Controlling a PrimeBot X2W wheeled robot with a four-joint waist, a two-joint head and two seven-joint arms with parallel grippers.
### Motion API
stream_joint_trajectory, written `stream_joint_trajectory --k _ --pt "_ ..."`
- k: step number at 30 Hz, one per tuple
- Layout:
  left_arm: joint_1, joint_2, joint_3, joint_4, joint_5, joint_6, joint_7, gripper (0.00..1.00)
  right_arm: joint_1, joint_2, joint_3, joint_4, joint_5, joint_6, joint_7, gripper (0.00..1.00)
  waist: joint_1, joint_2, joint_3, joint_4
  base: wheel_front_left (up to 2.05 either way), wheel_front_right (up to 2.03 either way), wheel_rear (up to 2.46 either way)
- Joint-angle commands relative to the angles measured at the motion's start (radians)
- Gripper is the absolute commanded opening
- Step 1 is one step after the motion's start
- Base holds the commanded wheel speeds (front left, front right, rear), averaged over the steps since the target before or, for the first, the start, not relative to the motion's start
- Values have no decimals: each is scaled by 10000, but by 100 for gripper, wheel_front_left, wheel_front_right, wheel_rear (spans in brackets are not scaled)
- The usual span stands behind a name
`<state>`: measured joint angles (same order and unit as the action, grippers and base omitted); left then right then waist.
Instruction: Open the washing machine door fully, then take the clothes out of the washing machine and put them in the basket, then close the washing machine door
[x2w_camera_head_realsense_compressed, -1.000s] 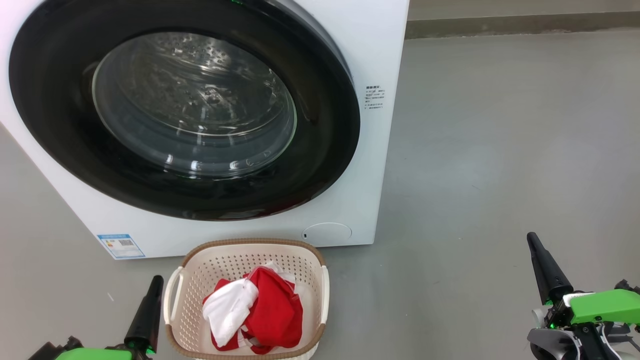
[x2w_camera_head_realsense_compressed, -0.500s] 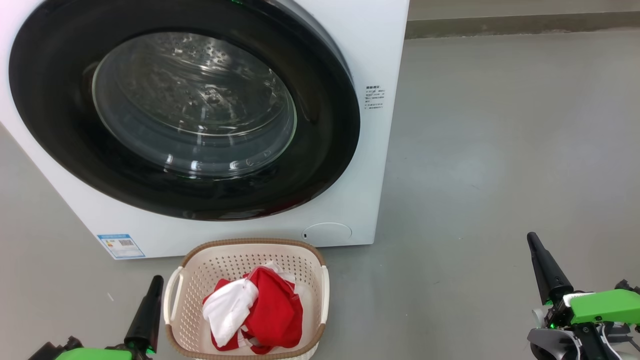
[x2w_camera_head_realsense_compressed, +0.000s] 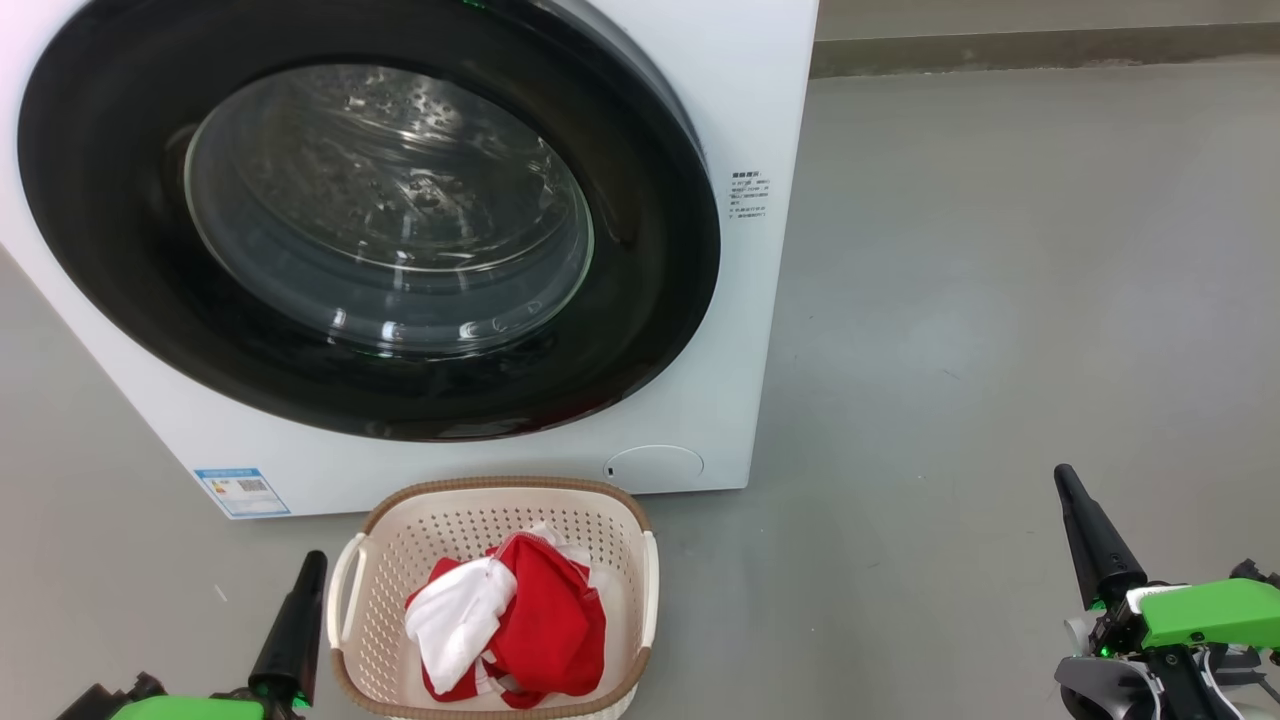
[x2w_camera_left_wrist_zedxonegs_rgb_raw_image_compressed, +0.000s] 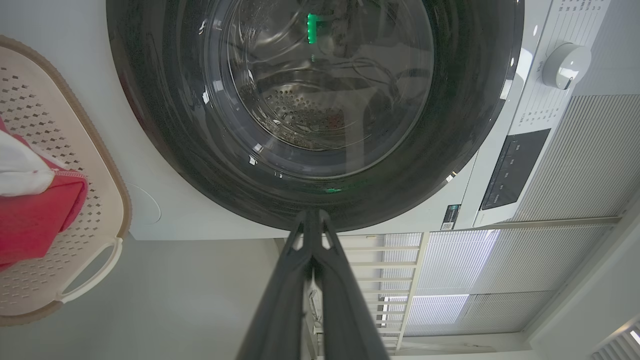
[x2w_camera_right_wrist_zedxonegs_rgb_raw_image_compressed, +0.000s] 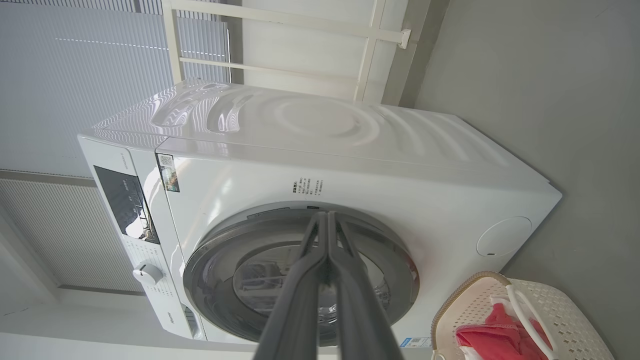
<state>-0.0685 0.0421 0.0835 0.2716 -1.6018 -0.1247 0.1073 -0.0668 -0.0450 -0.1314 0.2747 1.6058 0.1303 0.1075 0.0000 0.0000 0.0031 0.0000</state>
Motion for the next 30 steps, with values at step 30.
stream_joint_trajectory --k 30 --pt "-395 81 302 -267 -69 -60 59 0 -412 -54 167 -299 20 4 65 0 0 0 0 0 0 0 0"
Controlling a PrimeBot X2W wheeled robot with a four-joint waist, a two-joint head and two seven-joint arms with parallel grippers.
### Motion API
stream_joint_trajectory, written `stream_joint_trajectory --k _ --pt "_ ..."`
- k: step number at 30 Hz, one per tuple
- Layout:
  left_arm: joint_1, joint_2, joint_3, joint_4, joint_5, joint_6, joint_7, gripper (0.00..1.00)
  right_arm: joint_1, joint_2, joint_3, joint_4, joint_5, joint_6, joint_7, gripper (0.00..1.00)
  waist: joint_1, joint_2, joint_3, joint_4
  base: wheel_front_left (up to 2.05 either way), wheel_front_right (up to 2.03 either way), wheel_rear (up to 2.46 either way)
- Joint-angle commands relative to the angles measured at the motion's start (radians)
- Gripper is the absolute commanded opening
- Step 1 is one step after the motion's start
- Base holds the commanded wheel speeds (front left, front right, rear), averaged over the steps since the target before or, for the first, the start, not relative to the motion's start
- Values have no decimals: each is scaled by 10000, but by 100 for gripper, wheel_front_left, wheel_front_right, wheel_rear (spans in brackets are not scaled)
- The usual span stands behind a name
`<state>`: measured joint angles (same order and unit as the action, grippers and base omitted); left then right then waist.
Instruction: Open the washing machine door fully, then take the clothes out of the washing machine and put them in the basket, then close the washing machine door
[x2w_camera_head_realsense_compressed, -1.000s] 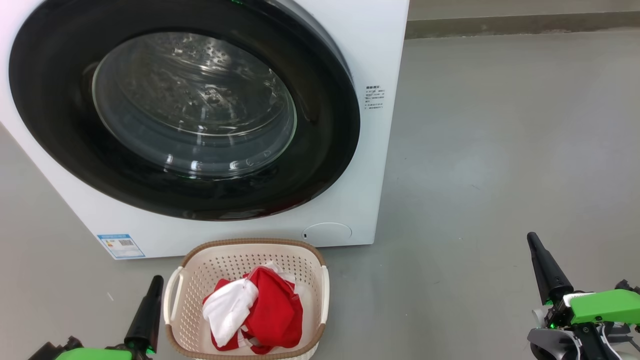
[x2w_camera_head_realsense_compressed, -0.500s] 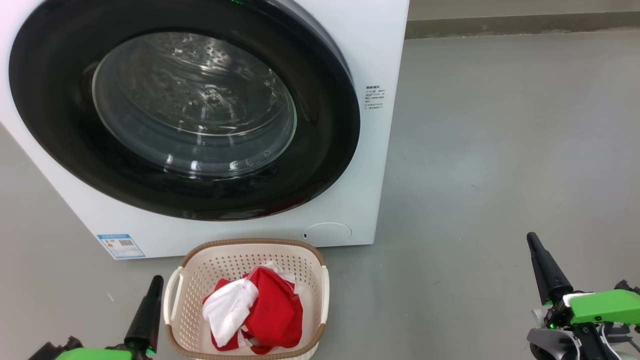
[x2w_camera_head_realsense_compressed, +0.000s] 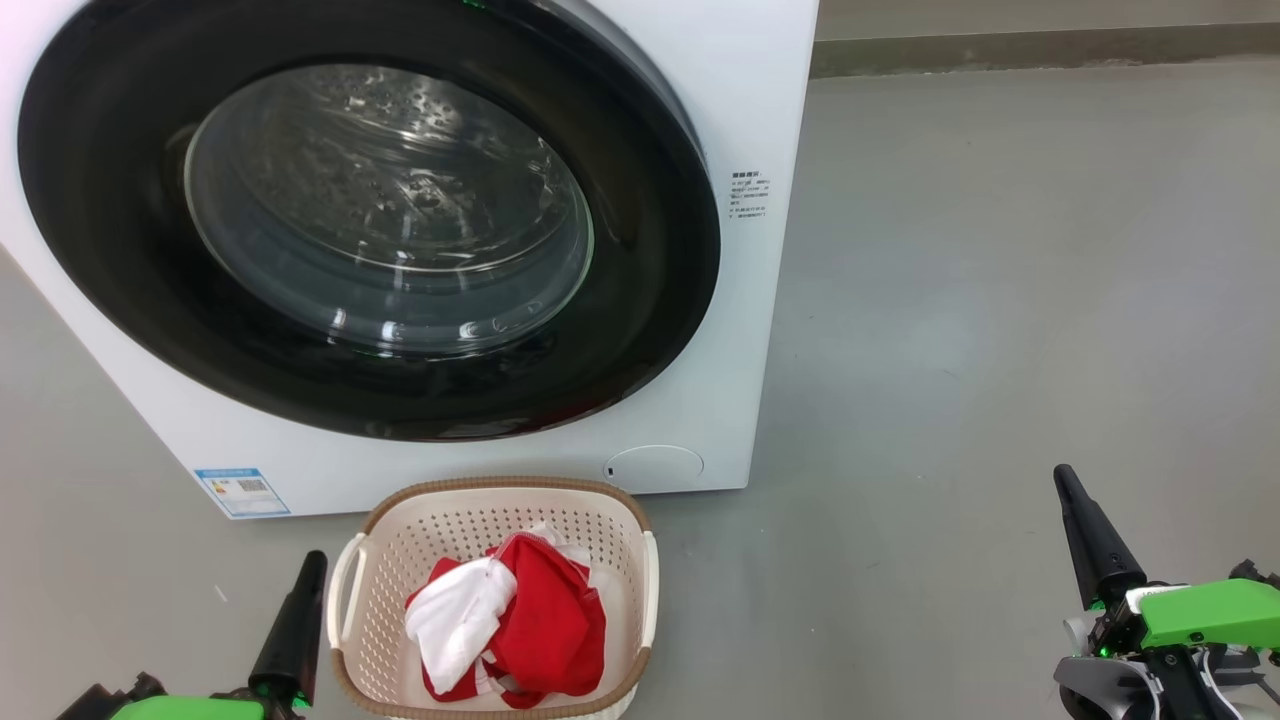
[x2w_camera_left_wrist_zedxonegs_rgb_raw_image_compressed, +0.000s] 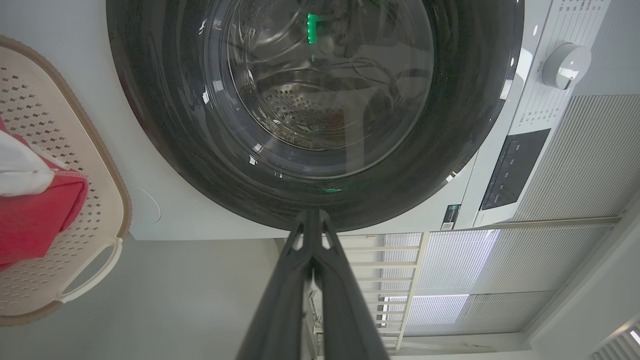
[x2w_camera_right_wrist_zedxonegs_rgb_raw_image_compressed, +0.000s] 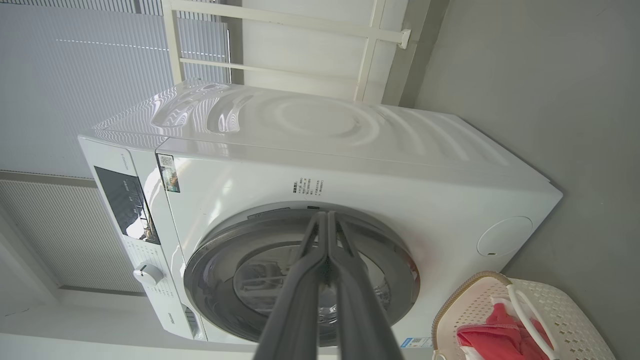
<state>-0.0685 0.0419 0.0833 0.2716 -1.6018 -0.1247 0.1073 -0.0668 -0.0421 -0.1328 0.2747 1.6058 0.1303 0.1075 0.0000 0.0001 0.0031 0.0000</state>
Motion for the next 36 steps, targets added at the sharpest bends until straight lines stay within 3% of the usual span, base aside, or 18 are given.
stream_joint_trajectory --k 1,36 --pt "-394 83 304 -267 -69 -60 59 0 -412 -83 181 -299 20 4 65 0 0 -1 0 0 0 0 0" --pt "-394 83 304 -267 -69 -60 58 0 -412 -82 179 -299 19 4 66 0 0 -1 0 0 0 0 0"
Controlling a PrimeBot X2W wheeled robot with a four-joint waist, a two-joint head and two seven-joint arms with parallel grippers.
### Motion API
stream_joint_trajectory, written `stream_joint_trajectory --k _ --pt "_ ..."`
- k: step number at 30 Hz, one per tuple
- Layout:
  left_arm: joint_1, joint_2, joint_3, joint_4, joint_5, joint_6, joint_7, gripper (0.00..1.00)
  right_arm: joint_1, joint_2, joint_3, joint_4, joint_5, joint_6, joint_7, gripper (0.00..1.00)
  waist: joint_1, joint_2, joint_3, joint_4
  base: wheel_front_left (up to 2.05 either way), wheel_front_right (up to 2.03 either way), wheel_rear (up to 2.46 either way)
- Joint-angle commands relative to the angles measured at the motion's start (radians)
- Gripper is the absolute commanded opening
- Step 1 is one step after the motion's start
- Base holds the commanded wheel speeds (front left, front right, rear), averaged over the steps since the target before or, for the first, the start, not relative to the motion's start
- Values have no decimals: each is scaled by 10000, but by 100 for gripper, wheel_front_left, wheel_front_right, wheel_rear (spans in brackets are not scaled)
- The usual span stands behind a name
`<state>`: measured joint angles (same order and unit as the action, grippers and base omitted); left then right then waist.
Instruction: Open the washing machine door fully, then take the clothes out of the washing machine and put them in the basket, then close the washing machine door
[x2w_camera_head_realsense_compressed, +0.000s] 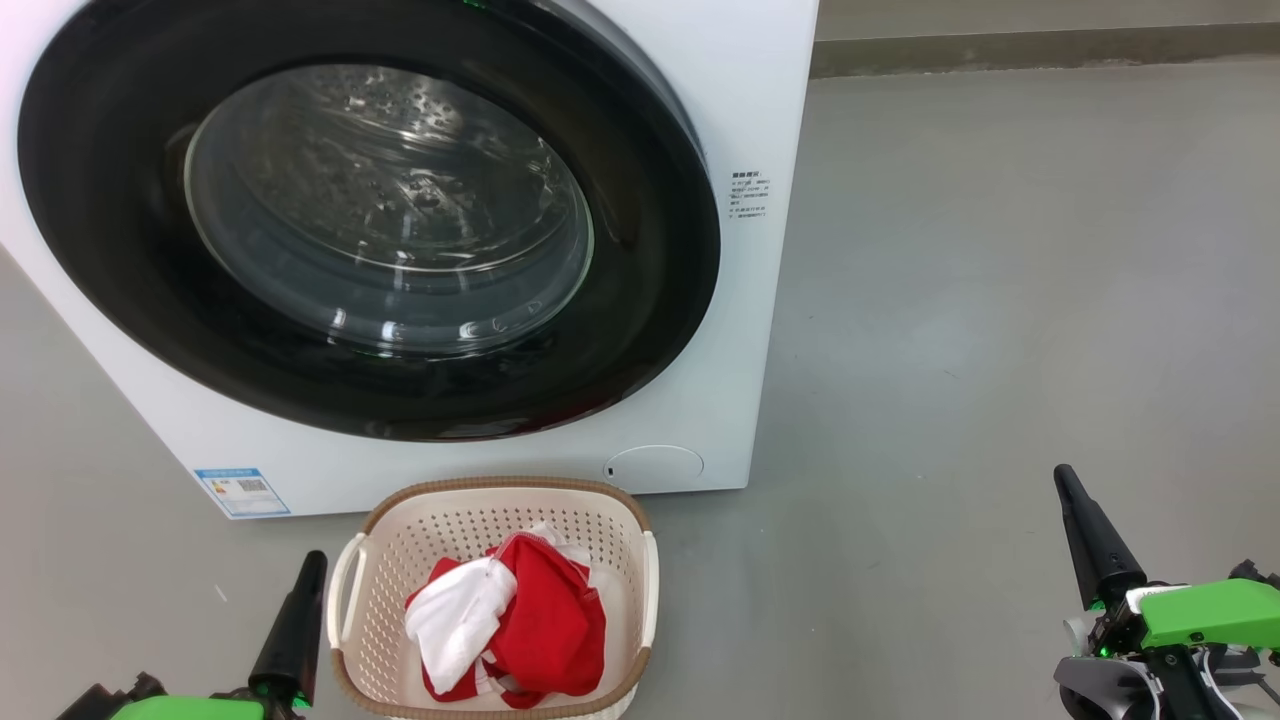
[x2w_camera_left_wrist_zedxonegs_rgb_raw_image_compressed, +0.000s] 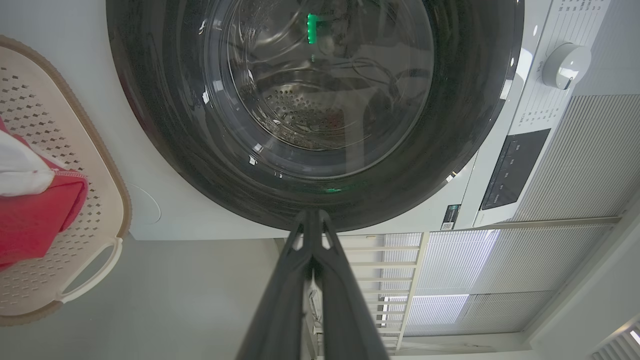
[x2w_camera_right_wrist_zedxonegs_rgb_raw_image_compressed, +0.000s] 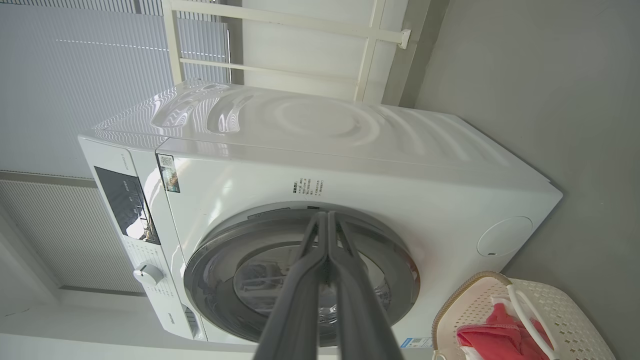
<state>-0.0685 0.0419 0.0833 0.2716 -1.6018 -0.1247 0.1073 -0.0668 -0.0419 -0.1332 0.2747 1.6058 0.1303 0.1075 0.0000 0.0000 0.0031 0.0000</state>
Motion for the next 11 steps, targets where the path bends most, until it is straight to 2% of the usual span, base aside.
stream_joint_trajectory --k 1,11 --pt "-394 83 304 -267 -69 -60 58 0 -412 -84 183 -299 19 4 66 0 0 0 0 0 0 0 0" --pt "-394 83 303 -267 -70 -60 58 0 -412 -84 183 -299 19 4 66 0 0 0 0 0 0 0 0"
